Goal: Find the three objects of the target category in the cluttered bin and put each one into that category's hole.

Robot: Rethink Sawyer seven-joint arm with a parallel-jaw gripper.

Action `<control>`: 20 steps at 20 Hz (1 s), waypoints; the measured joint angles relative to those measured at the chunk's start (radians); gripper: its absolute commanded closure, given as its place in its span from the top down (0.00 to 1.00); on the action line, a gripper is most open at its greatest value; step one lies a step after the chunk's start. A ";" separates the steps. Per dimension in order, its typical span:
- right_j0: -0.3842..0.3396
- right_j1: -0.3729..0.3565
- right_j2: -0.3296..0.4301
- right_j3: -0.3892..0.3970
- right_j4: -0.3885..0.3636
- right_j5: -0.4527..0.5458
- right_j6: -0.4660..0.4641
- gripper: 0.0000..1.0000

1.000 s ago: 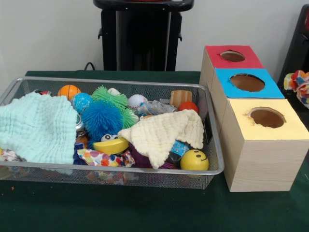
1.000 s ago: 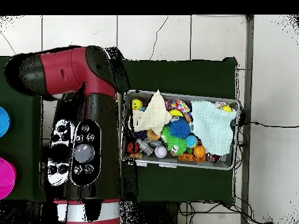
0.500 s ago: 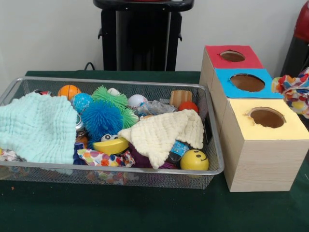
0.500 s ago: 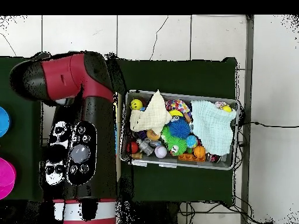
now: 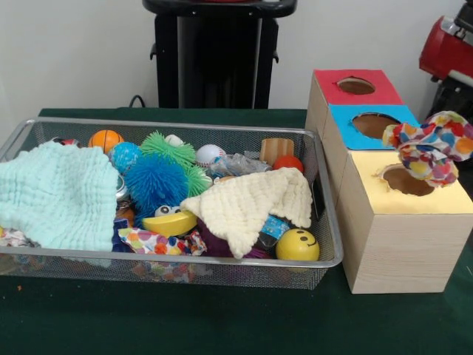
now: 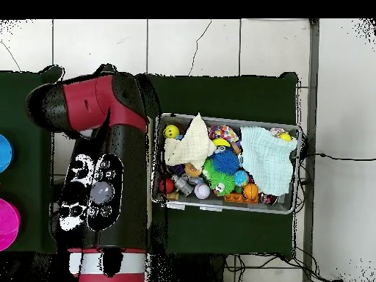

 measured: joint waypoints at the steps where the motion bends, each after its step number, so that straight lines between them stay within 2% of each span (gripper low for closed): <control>1: 0.004 0.008 -0.010 0.000 -0.005 0.000 0.000 0.00; 13: 0.011 0.067 -0.042 0.000 -0.011 0.000 0.000 0.00; 20: 0.007 0.101 -0.041 0.000 0.021 0.000 0.000 0.00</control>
